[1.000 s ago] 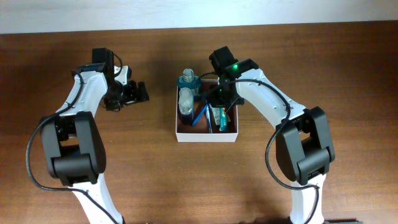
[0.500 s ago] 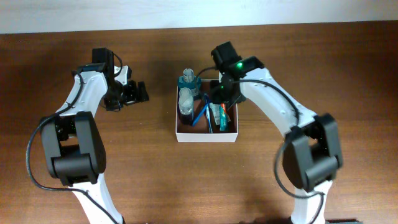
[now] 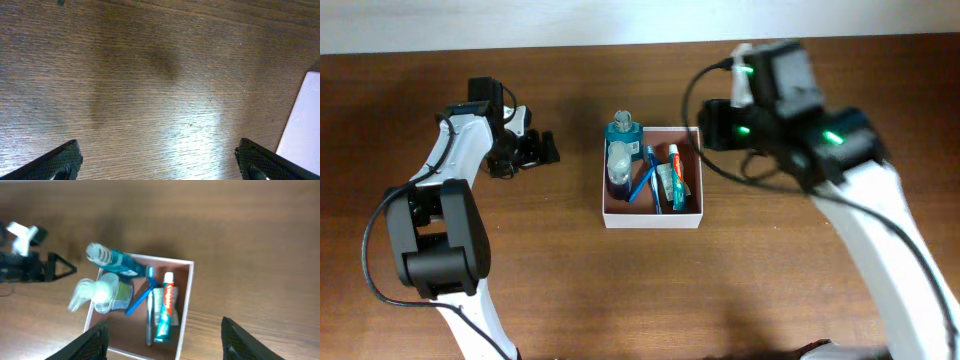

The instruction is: Pack container

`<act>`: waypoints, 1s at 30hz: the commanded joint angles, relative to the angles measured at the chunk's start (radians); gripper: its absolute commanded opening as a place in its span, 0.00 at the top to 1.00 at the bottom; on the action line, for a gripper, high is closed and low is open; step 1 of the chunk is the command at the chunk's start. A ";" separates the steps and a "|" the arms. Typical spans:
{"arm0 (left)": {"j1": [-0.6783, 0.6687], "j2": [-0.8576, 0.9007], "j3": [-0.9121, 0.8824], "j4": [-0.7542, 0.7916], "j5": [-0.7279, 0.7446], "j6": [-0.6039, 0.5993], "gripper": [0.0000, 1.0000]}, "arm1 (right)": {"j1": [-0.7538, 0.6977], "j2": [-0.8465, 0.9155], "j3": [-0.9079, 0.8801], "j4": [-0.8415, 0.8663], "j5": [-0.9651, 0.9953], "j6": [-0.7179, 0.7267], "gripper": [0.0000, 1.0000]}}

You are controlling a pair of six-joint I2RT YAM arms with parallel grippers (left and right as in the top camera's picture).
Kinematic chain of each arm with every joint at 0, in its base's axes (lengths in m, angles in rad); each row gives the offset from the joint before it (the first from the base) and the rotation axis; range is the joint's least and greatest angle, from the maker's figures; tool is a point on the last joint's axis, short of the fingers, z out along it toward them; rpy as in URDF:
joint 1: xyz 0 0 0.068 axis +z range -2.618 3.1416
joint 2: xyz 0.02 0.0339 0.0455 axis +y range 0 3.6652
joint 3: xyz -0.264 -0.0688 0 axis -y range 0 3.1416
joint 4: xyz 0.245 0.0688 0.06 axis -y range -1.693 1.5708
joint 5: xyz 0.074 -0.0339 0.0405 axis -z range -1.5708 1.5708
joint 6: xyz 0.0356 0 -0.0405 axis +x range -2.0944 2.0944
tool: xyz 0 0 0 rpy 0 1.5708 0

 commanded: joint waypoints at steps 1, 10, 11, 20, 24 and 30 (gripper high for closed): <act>0.002 -0.004 -0.003 0.002 -0.003 0.012 0.01 | 0.001 -0.158 0.019 -0.042 0.082 -0.026 0.35; 0.001 -0.004 -0.003 0.002 -0.003 0.012 0.01 | 0.001 -0.511 0.018 -0.181 0.107 -0.026 0.35; 0.002 -0.004 -0.003 0.002 -0.003 0.012 0.01 | 0.001 -0.554 0.018 -0.200 0.125 -0.026 0.34; -0.002 -0.004 -0.003 0.002 -0.003 0.012 0.00 | 0.001 -0.903 0.019 -0.348 0.159 -0.025 0.03; -0.001 -0.004 -0.003 0.002 -0.003 0.012 0.01 | 0.001 -0.986 0.019 -0.416 0.159 -0.025 0.02; -0.001 -0.004 -0.003 0.002 -0.003 0.012 0.01 | 0.001 -1.019 0.019 -0.481 0.159 -0.025 0.02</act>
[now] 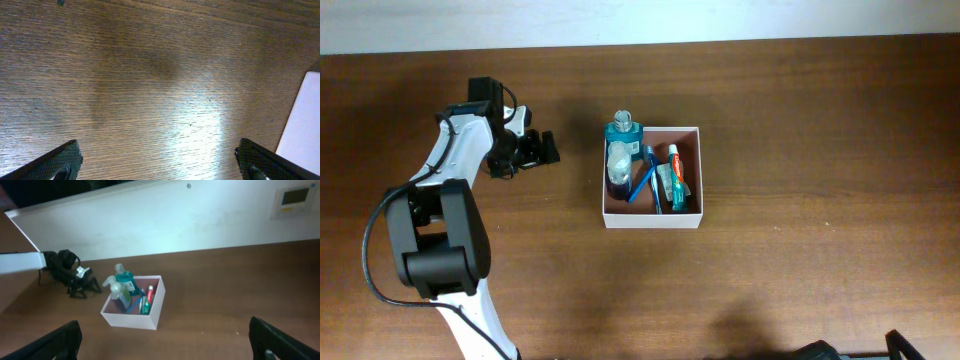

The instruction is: Pack container

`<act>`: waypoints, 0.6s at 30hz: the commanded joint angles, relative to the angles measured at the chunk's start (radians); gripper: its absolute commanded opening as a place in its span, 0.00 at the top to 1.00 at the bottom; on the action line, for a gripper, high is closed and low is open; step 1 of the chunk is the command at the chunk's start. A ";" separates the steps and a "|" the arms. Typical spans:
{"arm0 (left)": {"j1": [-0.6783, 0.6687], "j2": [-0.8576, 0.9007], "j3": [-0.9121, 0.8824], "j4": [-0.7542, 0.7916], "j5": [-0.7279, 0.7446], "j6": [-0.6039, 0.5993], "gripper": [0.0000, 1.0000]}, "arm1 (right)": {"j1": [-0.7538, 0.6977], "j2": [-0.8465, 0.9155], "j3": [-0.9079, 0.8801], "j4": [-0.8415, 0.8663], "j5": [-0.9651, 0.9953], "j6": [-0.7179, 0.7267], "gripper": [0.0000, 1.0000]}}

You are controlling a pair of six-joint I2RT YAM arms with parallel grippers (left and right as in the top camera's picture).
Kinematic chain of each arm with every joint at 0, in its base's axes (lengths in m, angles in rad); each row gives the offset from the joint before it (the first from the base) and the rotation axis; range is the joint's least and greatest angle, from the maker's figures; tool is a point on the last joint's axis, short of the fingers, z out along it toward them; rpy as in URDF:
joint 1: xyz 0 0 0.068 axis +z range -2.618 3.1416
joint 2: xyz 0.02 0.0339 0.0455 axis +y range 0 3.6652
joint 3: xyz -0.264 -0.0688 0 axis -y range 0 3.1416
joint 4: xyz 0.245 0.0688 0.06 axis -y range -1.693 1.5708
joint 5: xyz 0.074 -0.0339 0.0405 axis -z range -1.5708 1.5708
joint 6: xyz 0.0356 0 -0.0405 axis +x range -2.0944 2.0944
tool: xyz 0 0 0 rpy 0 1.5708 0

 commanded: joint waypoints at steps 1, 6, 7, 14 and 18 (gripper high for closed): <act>0.000 -0.004 -0.003 0.002 -0.003 0.012 0.01 | 0.002 -0.003 0.001 -0.027 0.012 -0.002 0.02; 0.000 -0.004 -0.003 0.002 -0.003 0.012 0.01 | 0.002 -0.003 0.001 -0.072 0.012 -0.002 0.02; 0.000 -0.004 -0.003 0.002 -0.003 0.012 0.01 | 0.002 -0.003 0.001 -0.078 0.010 -0.002 0.02; 0.000 -0.004 -0.003 0.002 -0.003 0.012 0.01 | 0.002 -0.003 0.001 -0.090 0.012 -0.002 0.02; 0.000 -0.004 -0.003 0.002 -0.003 0.012 0.00 | 0.002 -0.003 -0.004 -0.089 0.012 0.002 0.02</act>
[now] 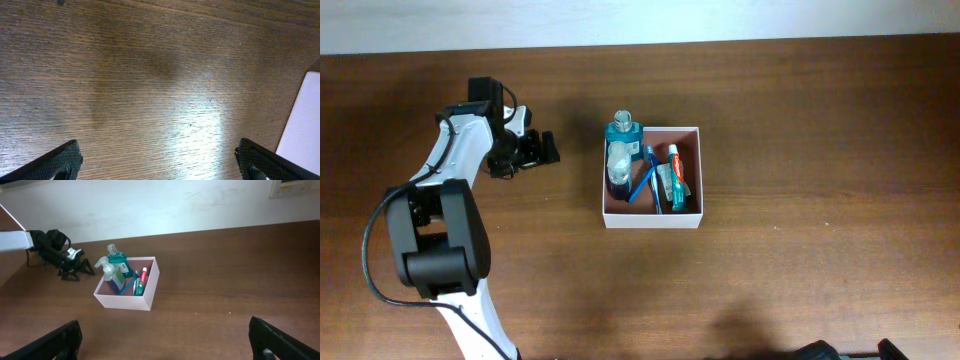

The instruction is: Pack container

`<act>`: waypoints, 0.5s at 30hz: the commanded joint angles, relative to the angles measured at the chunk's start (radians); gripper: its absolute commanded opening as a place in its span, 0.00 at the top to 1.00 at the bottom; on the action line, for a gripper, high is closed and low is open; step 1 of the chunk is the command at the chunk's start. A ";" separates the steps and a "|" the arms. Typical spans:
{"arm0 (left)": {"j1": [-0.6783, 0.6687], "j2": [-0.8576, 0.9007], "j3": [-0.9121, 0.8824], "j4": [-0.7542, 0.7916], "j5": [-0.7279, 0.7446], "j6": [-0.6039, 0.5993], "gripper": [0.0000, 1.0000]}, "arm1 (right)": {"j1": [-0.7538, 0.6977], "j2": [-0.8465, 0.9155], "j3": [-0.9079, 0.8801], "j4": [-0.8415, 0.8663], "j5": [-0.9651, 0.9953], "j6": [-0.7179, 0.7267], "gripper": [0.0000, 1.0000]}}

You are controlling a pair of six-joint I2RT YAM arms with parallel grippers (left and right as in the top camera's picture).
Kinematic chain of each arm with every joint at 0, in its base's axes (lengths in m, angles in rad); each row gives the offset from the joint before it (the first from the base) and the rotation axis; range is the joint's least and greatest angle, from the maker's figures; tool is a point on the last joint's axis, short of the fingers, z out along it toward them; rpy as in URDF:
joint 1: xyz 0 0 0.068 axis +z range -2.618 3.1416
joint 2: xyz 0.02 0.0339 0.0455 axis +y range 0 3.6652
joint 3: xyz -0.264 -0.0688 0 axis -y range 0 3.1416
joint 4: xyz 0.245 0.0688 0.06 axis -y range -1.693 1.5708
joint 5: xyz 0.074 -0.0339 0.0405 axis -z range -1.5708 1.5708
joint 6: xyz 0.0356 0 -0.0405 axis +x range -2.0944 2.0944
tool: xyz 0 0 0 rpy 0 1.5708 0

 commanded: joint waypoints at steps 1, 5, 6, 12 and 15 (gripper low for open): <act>0.000 -0.004 -0.003 0.002 -0.003 0.012 0.01 | 0.002 -0.003 -0.008 0.001 0.012 0.001 0.02; 0.000 -0.004 -0.003 0.002 -0.003 0.012 0.01 | -0.026 -0.023 -0.055 0.013 0.007 0.002 0.02; 0.000 -0.004 -0.003 0.002 -0.003 0.012 0.01 | -0.034 -0.032 -0.069 0.022 0.004 0.002 0.02; 0.000 -0.004 -0.003 0.002 -0.003 0.012 0.01 | -0.067 -0.138 -0.204 0.134 -0.018 0.001 0.02; 0.000 -0.004 -0.003 0.002 -0.003 0.012 0.01 | -0.078 -0.222 -0.307 0.212 -0.023 0.001 0.02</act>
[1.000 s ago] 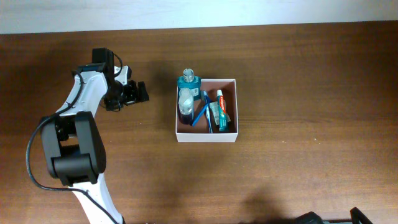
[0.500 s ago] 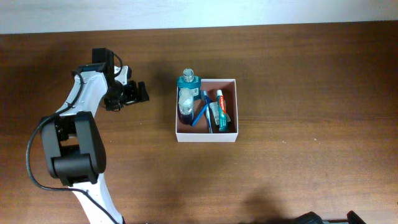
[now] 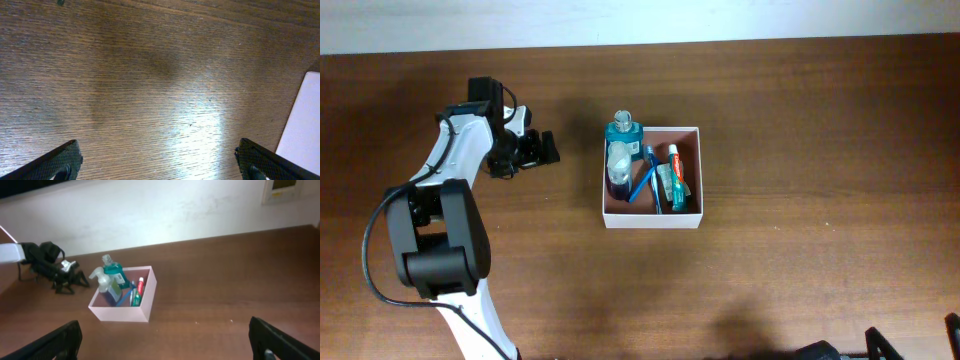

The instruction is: Pack container

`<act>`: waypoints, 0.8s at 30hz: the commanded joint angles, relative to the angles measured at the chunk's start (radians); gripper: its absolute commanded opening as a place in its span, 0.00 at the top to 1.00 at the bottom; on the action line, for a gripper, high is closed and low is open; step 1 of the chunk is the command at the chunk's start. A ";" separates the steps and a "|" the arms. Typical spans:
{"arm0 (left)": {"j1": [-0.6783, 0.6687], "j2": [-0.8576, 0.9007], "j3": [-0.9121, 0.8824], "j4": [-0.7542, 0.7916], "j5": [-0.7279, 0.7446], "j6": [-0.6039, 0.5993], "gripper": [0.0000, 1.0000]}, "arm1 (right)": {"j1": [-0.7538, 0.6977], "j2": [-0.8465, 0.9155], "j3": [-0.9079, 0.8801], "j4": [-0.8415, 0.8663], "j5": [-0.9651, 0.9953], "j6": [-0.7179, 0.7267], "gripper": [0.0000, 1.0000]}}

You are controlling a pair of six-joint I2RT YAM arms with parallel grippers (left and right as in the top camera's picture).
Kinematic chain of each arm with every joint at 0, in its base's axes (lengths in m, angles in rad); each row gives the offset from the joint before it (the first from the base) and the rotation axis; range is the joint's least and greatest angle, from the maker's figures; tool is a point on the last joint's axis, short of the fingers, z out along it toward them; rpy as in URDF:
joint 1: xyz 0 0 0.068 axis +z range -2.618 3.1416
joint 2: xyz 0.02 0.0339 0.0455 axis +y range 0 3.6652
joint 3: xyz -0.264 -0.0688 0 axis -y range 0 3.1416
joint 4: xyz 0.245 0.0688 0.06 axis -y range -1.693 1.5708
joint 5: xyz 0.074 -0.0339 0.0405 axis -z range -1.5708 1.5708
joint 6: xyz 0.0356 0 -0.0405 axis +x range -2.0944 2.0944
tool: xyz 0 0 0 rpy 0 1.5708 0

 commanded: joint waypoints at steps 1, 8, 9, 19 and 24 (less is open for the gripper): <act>0.000 -0.004 -0.003 0.002 -0.003 0.012 0.01 | -0.021 -0.116 -0.132 0.078 -0.014 0.000 0.02; 0.000 -0.004 -0.003 0.002 -0.003 0.012 0.01 | -0.030 -0.234 -0.367 0.262 -0.021 0.000 0.02; 0.000 -0.004 -0.003 0.002 -0.003 0.012 0.00 | -0.030 -0.248 -0.411 0.306 -0.021 0.000 0.02; 0.000 -0.004 -0.003 0.002 -0.003 0.012 0.01 | -0.030 -0.348 -0.793 0.712 -0.021 0.000 0.02; 0.000 -0.004 -0.003 0.002 -0.003 0.012 0.01 | -0.030 -0.348 -0.953 0.984 -0.024 0.000 0.02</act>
